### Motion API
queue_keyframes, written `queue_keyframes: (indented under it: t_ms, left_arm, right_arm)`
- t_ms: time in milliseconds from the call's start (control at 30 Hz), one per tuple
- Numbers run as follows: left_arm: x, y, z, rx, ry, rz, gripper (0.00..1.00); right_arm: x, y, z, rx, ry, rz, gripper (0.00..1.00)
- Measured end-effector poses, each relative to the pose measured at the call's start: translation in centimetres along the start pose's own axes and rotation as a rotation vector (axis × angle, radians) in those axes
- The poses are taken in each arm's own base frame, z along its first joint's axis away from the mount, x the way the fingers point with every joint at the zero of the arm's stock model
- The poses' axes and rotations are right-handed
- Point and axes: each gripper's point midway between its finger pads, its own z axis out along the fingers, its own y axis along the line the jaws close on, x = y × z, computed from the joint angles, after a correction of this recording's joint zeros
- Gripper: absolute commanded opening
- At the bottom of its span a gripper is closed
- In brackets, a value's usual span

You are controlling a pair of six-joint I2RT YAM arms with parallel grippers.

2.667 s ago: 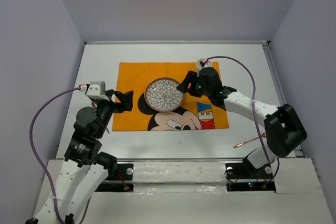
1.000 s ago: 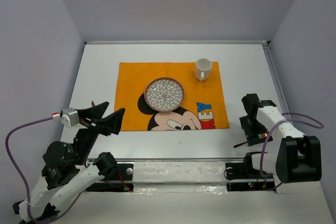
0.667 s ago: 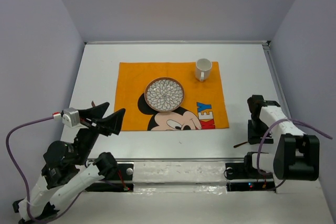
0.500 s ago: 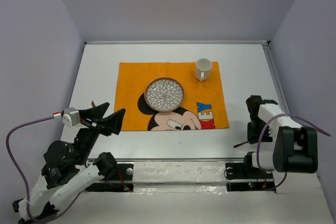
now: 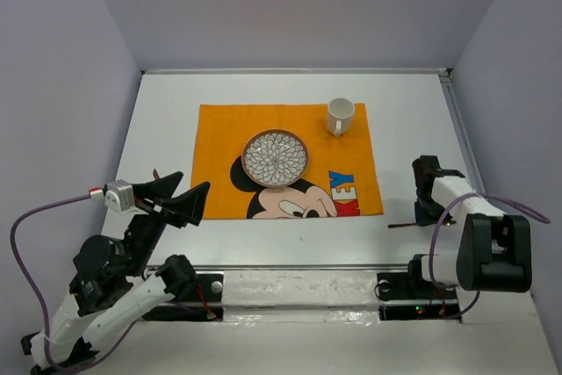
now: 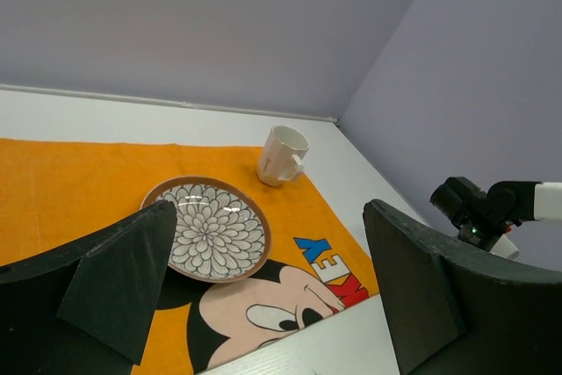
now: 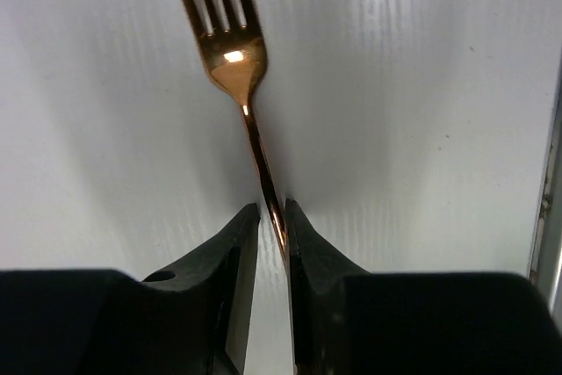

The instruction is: Set the dinner table for one person

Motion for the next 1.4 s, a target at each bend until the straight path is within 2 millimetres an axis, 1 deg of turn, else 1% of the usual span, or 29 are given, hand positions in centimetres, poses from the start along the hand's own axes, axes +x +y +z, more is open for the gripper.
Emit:
queue_keyframes:
  t_ms: [67, 133, 167, 233, 267, 333, 367, 400, 533, 600, 633, 667, 767, 800, 1000, 1167, 1300, 1367, 1400]
  left_arm:
    - [0.0, 0.0, 0.0, -0.001, -0.001, 0.000, 0.99]
    - [0.0, 0.0, 0.0, -0.001, -0.001, 0.000, 0.99]
    - [0.0, 0.0, 0.0, -0.002, 0.000, 0.000, 0.99]
    - [0.1, 0.0, 0.1, -0.002, 0.002, 0.002, 0.99]
    - [0.1, 0.0, 0.1, -0.004, 0.005, 0.003, 0.99]
    - [0.4, 0.0, 0.3, -0.009, 0.014, 0.009, 0.99]
    - [0.5, 0.0, 0.4, -0.012, 0.020, 0.012, 0.99]
    - [0.7, 0.1, 0.5, -0.016, 0.026, 0.016, 0.99]
    - [1.0, 0.2, 0.8, -0.032, 0.038, 0.025, 0.99]
    - [1.1, 0.3, 0.9, -0.039, 0.040, 0.027, 0.99]
    - [1.1, 0.4, 0.9, -0.043, 0.040, 0.029, 0.99]
    - [1.1, 0.4, 0.9, -0.046, 0.041, 0.030, 0.99]
    - [1.4, 0.6, 1.2, -0.058, 0.050, 0.038, 0.99]
    - [1.5, 0.6, 1.2, -0.062, 0.054, 0.040, 0.99]
    - [2.0, 0.9, 1.6, -0.088, 0.071, 0.055, 0.99]
    - [2.2, 1.0, 1.8, -0.099, 0.081, 0.064, 0.99]
    - [2.4, 1.1, 2.0, -0.105, 0.088, 0.071, 0.99]
    - [2.5, 1.1, 2.0, -0.108, 0.091, 0.074, 0.99]
    - [2.6, 1.2, 2.1, -0.110, 0.093, 0.075, 0.99]
  right_arm:
    - [-0.1, 0.8, -0.1, -0.044, -0.004, -0.038, 0.24]
    - [-0.2, 1.8, -0.2, -0.093, -0.011, -0.085, 0.27]
    - [-0.2, 2.5, -0.2, -0.121, -0.017, -0.119, 0.34]
    - [-0.2, 3.8, -0.2, -0.155, -0.027, -0.196, 0.39]
    - [-0.2, 4.6, -0.2, -0.167, -0.033, -0.242, 0.46]
    - [-0.2, 6.3, -0.4, -0.195, -0.045, -0.312, 0.51]
    - [-0.2, 7.1, -0.4, -0.210, -0.050, -0.332, 0.50]
    - [-0.2, 7.6, -0.4, -0.223, -0.055, -0.348, 0.42]
    - [-0.2, 8.8, -0.4, -0.260, -0.069, -0.402, 0.29]
    - [-0.2, 9.2, -0.5, -0.278, -0.075, -0.418, 0.27]
    - [-0.1, 9.4, -0.5, -0.286, -0.077, -0.421, 0.12]
    - [-0.1, 9.6, -0.5, -0.292, -0.078, -0.423, 0.08]
    - [0.0, 10.4, -0.6, -0.321, -0.076, -0.421, 0.04]
    - [0.0, 10.6, -0.6, -0.328, -0.077, -0.421, 0.00]
    - [0.1, 11.8, -0.6, -0.353, -0.088, -0.454, 0.00]
    - [0.2, 12.2, -0.8, -0.379, -0.091, -0.471, 0.00]
    - [0.3, 11.4, -1.5, -0.425, -0.072, -0.495, 0.00]
    - [0.1, 10.7, -2.4, -0.465, -0.068, -0.516, 0.00]
    - [-0.2, 10.5, -3.3, -0.496, -0.073, -0.524, 0.00]
